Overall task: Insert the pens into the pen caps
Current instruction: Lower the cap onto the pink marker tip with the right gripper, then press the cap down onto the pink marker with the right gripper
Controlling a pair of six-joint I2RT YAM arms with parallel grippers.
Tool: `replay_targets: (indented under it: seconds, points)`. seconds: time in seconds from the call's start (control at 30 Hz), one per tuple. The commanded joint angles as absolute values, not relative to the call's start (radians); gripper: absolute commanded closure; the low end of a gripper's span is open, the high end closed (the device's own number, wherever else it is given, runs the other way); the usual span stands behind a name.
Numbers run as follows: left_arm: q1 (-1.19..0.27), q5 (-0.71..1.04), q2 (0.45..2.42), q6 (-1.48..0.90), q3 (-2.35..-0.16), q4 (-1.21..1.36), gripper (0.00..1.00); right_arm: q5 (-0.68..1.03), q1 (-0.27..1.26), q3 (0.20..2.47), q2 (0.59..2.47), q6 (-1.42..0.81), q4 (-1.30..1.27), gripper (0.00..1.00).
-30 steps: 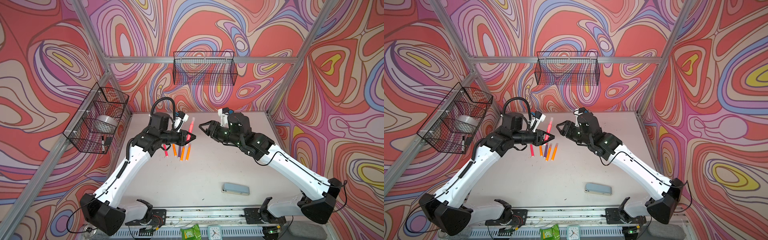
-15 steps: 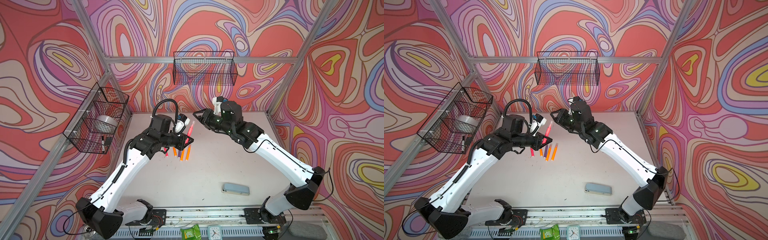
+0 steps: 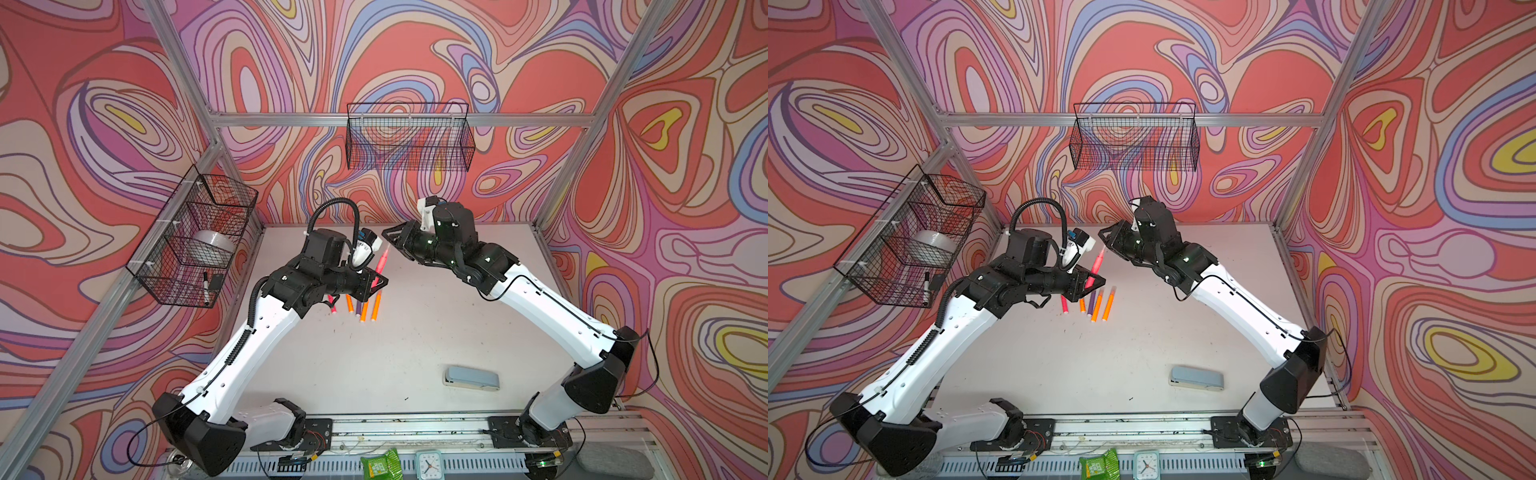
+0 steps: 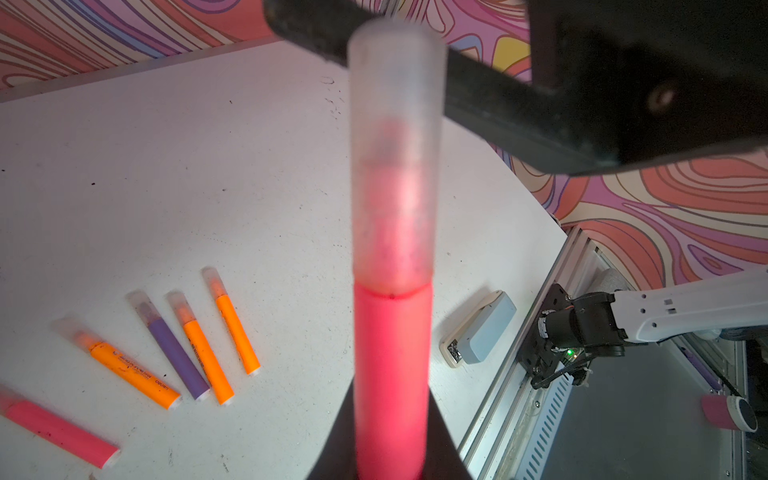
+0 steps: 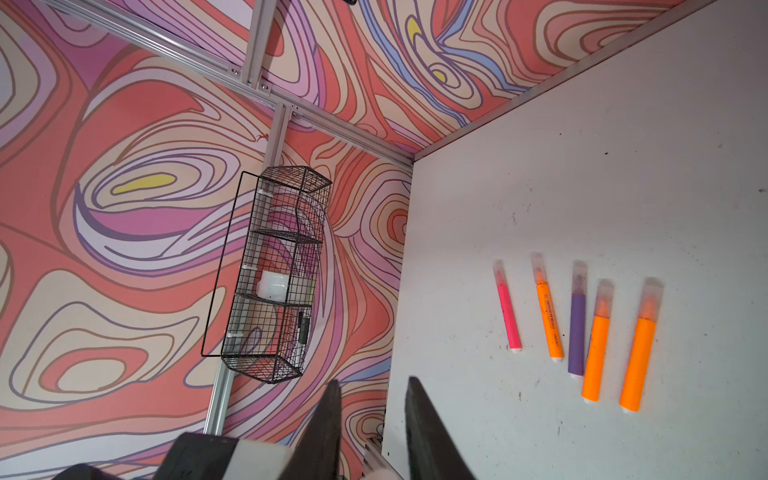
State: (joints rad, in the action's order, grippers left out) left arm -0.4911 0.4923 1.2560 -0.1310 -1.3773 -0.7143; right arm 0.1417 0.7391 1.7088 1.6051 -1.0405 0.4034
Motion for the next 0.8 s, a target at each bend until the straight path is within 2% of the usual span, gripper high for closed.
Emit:
replay_targets:
  seconds: [0.0, 0.33, 0.6, 0.77]
  points:
    - [-0.494, 0.488, 1.259, -0.112, -1.398, -0.726, 1.0, 0.156, 0.736, 1.749, 1.629, -1.025, 0.423, 0.73]
    - [-0.495, 0.486, 1.259, -0.123, -1.391, -0.711, 1.0, 0.16, 0.738, 1.744, 1.628, -1.017, 0.455, 0.71]
    - [-0.495, 0.495, 1.266, -0.127, -1.39, -0.706, 1.0, 0.161, 0.744, 1.74, 1.633, -1.01, 0.462, 0.81]
    - [-0.494, 0.505, 1.269, -0.135, -1.384, -0.694, 1.0, 0.165, 0.748, 1.741, 1.638, -1.004, 0.467, 0.82]
